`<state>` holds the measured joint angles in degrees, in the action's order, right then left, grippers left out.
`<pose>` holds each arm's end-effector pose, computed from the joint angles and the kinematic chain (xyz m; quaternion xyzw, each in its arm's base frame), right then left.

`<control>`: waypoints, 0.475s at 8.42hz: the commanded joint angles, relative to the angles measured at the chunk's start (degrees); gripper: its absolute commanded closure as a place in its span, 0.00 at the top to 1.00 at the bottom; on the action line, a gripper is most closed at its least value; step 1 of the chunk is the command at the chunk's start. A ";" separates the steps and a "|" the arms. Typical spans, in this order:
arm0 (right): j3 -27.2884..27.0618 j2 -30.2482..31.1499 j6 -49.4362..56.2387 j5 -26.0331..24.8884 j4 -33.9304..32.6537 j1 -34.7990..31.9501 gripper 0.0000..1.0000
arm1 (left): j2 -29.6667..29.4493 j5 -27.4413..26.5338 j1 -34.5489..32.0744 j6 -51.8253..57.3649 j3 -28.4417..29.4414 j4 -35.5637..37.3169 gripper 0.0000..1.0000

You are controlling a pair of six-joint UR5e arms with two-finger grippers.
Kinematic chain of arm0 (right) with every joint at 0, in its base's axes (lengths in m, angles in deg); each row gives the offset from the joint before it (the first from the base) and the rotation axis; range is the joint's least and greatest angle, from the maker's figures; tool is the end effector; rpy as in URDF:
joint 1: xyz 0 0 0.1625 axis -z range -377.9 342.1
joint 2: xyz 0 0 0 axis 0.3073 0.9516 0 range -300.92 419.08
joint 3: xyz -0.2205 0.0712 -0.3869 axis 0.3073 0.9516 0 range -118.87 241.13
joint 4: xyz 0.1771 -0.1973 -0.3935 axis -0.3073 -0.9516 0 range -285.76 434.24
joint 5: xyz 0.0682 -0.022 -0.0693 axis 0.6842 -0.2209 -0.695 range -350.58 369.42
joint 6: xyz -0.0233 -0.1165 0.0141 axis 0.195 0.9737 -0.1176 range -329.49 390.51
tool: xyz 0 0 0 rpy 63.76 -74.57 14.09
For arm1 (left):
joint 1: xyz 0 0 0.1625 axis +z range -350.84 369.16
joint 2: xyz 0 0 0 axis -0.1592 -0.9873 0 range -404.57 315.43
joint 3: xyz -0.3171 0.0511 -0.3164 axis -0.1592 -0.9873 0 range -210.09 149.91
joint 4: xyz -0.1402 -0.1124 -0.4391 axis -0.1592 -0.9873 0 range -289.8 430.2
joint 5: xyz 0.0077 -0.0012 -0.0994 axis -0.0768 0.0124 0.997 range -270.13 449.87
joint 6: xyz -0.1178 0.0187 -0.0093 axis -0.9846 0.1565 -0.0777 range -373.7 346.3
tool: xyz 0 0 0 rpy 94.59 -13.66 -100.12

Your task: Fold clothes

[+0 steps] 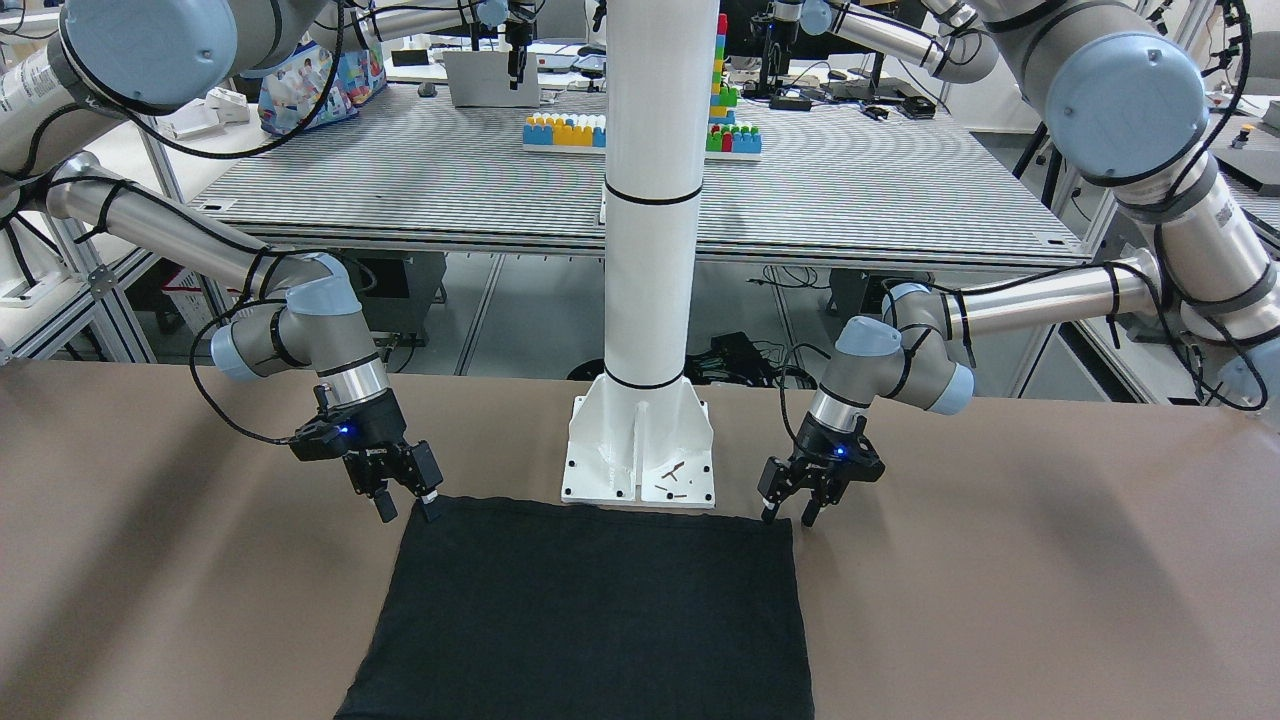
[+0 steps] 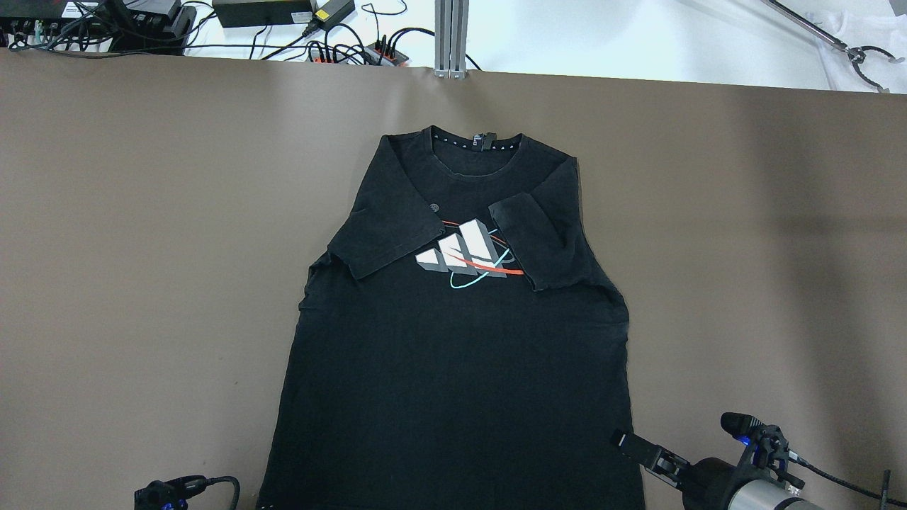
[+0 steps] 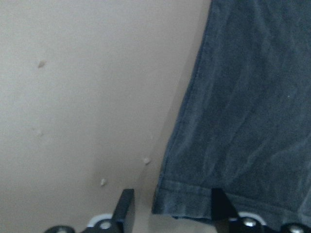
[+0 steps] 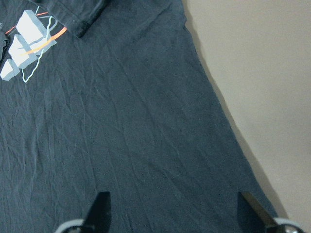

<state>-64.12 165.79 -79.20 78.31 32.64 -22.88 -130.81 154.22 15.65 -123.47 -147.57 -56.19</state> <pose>-0.4268 -0.2143 0.4016 0.0820 -0.5573 0.2740 0.7795 0.5480 -0.1239 0.3965 0.0762 0.5191 -0.2081 0.8255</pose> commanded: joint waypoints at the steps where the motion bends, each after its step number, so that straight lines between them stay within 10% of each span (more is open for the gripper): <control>1: 0.01 -0.09 0.11 0.01 0.64 0.06 0.93 | -0.15 -0.10 0.10 0.00 0.06 0.00 0.50; 4: 0.10 -0.61 -0.07 0.01 0.64 0.06 0.93 | -0.15 -0.10 0.02 0.00 0.15 0.00 0.32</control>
<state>-64.09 165.77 -79.22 78.38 33.31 -22.83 -130.96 154.13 15.72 -123.47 -147.46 -56.19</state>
